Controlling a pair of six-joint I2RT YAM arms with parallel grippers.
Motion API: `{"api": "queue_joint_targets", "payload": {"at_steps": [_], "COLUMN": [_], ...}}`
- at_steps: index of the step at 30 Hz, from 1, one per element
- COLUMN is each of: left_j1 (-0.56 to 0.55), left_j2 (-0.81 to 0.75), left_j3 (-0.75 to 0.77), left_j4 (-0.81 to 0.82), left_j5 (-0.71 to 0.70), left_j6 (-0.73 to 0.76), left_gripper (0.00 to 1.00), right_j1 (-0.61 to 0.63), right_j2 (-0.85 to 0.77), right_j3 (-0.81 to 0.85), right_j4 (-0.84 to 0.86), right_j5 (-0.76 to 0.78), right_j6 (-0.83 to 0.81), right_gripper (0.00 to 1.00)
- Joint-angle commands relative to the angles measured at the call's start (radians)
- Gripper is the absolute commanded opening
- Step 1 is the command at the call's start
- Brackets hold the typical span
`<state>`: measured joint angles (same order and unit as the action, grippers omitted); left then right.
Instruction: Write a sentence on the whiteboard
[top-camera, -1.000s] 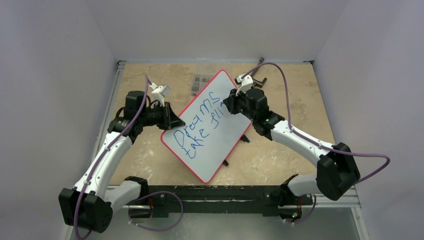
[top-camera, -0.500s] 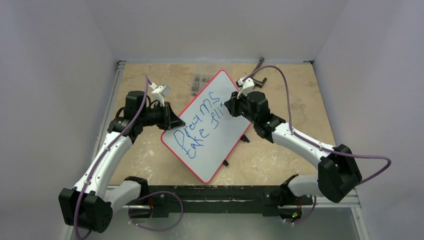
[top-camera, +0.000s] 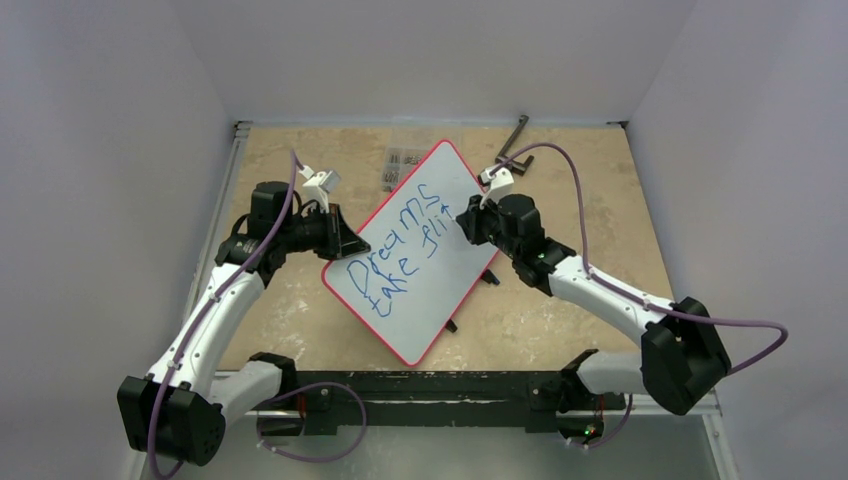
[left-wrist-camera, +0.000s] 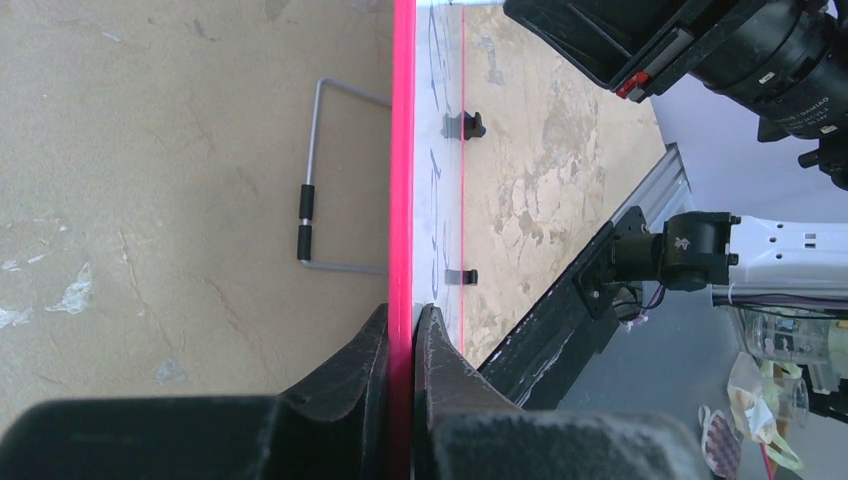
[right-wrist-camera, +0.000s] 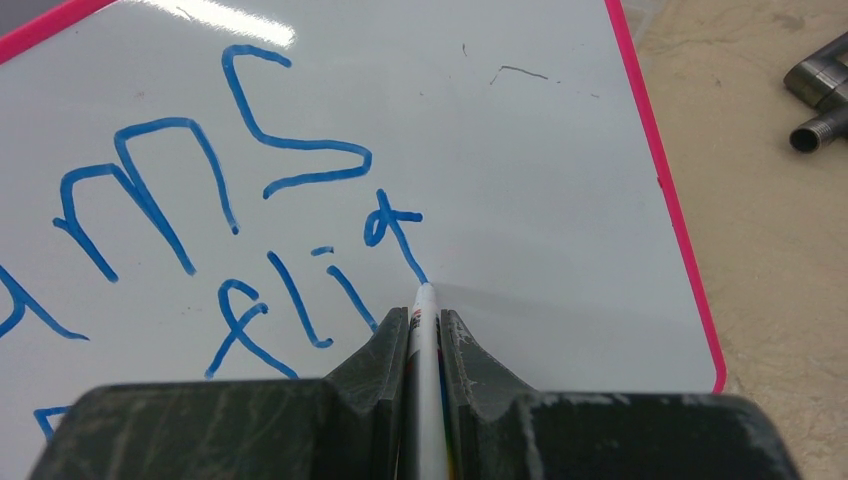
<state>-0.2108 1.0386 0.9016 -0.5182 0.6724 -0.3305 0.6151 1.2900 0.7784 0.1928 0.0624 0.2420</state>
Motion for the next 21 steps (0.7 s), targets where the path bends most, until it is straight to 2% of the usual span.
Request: {"api": "queue_joint_targets", "payload": {"at_steps": [1, 21], "left_j1": [-0.007, -0.007], "left_j2": [-0.001, -0.002], "left_j3": [-0.004, -0.003], "left_j4": [-0.019, -0.020], "left_j5": [-0.093, -0.098], "left_j6": [0.134, 0.135], "left_gripper": [0.00, 0.00], "right_j1": [0.005, 0.006], "right_j2": [-0.011, -0.033], "right_j3": [-0.032, -0.025], "right_j4": [-0.040, -0.041], "right_j5": [0.001, -0.117], "right_j6": [0.012, 0.024], "right_gripper": [0.00, 0.00]}}
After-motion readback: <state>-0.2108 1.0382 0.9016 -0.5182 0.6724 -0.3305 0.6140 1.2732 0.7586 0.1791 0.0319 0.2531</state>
